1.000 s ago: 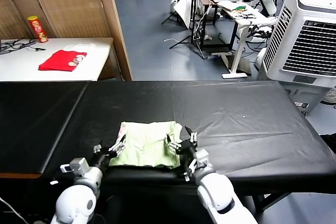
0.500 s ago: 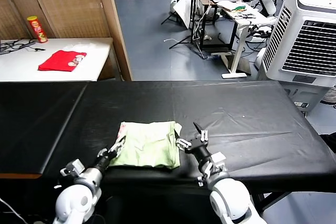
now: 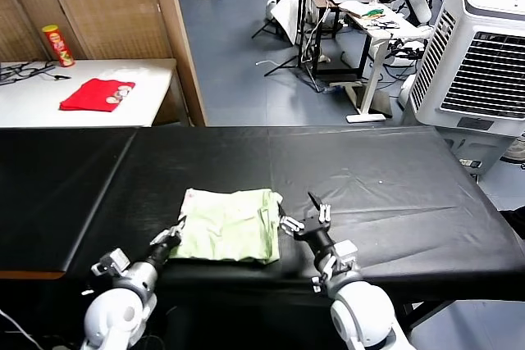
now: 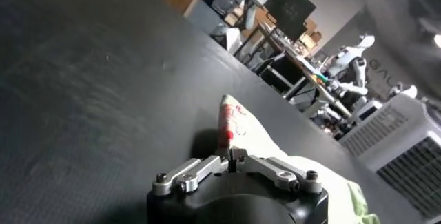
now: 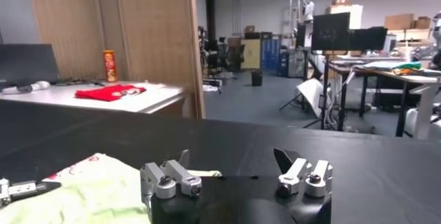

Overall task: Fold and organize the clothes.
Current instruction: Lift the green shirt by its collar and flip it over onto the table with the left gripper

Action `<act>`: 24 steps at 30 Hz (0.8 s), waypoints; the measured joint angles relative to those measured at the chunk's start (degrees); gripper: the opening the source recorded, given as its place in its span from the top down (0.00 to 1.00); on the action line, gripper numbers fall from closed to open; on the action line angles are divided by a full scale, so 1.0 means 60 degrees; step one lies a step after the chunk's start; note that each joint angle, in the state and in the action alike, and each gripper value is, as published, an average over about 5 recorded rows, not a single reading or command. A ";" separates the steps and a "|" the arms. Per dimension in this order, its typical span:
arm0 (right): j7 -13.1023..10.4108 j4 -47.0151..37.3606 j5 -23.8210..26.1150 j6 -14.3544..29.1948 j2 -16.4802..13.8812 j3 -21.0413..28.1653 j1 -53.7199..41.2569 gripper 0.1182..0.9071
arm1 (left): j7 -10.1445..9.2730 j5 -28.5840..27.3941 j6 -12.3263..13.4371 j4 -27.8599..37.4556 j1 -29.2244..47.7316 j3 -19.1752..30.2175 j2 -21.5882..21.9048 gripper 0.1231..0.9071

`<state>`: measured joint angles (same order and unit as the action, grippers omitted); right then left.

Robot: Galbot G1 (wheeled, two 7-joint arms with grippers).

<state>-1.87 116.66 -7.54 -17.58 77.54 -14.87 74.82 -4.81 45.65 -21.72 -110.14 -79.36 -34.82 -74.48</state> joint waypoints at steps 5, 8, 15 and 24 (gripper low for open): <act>-0.0069 -0.0140 0.0180 -0.0031 0.0052 -0.0260 0.0062 0.14 | -0.0120 -0.1591 -0.0026 -0.0200 0.0103 -0.0231 0.0517 0.99; -0.0071 -0.0226 0.0217 -0.0034 0.0059 -0.0349 0.0060 0.14 | -0.0136 -0.2291 -0.0053 -0.0224 0.0109 -0.0448 0.1044 0.99; -0.0068 -0.0432 0.0217 -0.0013 0.0063 -0.0345 -0.0031 0.14 | -0.0081 -0.3009 0.0056 -0.0141 -0.0179 -0.1399 0.2686 0.99; -0.0050 -0.0603 0.0198 0.0021 0.0143 -0.0165 -0.0206 0.14 | -0.0339 -0.3695 0.0153 -0.0353 -0.0677 -0.2899 0.4663 0.99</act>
<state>-2.17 113.04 -6.35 -17.45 78.40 -15.86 73.58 -6.85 23.48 -20.80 -112.26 -83.42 -52.21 -46.50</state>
